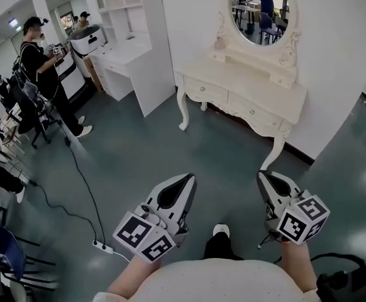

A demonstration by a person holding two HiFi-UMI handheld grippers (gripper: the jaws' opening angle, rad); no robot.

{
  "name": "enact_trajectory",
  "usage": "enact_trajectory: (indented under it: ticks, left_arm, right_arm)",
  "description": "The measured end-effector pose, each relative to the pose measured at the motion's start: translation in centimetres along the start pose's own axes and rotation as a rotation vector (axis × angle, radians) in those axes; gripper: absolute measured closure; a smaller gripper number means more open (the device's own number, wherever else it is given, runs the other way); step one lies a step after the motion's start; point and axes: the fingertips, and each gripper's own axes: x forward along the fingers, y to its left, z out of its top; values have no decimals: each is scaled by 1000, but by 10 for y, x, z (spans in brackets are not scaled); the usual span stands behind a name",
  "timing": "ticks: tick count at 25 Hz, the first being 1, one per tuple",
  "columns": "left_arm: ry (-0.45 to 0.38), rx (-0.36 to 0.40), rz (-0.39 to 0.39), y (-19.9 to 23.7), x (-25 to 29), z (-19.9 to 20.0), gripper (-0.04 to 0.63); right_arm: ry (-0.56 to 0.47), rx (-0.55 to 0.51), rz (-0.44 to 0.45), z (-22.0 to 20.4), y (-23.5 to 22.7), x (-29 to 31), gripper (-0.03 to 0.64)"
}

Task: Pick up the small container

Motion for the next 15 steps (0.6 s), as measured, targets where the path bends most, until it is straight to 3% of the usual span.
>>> enact_trajectory:
  ticks: [15]
  left_arm:
    - [-31,30,76,105,162,10,594]
  right_arm:
    - [3,-3,124,62,-131,150,615]
